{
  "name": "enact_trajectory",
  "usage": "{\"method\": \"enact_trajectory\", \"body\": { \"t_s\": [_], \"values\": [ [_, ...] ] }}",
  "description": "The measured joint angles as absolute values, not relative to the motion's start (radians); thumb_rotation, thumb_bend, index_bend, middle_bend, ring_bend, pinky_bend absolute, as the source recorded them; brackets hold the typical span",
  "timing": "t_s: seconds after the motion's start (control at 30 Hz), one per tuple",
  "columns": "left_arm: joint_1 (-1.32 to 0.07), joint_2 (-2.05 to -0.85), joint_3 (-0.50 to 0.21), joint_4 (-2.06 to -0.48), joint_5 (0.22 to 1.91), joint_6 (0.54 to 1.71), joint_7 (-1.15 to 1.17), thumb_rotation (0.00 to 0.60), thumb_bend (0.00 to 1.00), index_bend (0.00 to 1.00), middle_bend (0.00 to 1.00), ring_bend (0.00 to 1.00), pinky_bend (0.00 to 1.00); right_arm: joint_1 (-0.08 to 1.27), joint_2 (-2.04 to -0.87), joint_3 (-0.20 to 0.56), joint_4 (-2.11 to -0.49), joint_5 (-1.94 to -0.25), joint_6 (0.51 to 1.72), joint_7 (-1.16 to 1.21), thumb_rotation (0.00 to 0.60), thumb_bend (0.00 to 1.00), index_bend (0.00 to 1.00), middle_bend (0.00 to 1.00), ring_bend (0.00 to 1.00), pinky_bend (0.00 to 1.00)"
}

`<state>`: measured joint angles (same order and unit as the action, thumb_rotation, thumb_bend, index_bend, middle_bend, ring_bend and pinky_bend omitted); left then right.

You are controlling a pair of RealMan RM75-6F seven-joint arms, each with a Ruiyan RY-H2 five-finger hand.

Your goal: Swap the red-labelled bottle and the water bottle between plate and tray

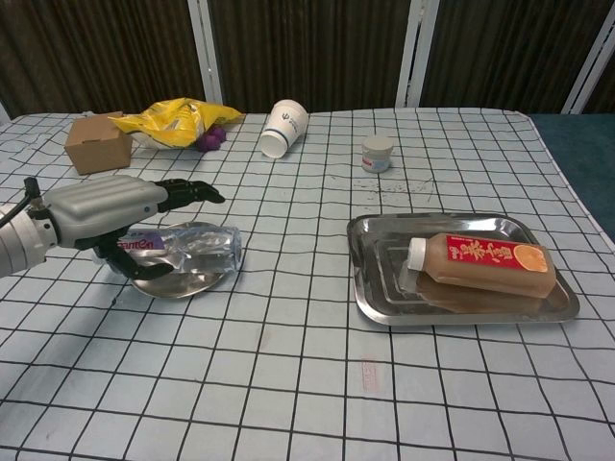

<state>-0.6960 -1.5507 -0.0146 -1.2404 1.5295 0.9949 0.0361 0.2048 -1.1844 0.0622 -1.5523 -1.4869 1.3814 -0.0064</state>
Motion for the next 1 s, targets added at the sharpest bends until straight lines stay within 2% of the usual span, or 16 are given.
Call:
{"method": "enact_trajectory", "body": {
  "t_s": [1.0],
  "values": [
    [-0.66,-1.504,0.007,-1.351,1.566,1.065,0.124,0.6,0.36,0.0,0.0,0.0,0.16,0.201,-1.183,0.061,-1.56,-1.496,1.376,-0.008,0.6,0.11,0.0,0.04,0.0,0.01]
  ]
}}
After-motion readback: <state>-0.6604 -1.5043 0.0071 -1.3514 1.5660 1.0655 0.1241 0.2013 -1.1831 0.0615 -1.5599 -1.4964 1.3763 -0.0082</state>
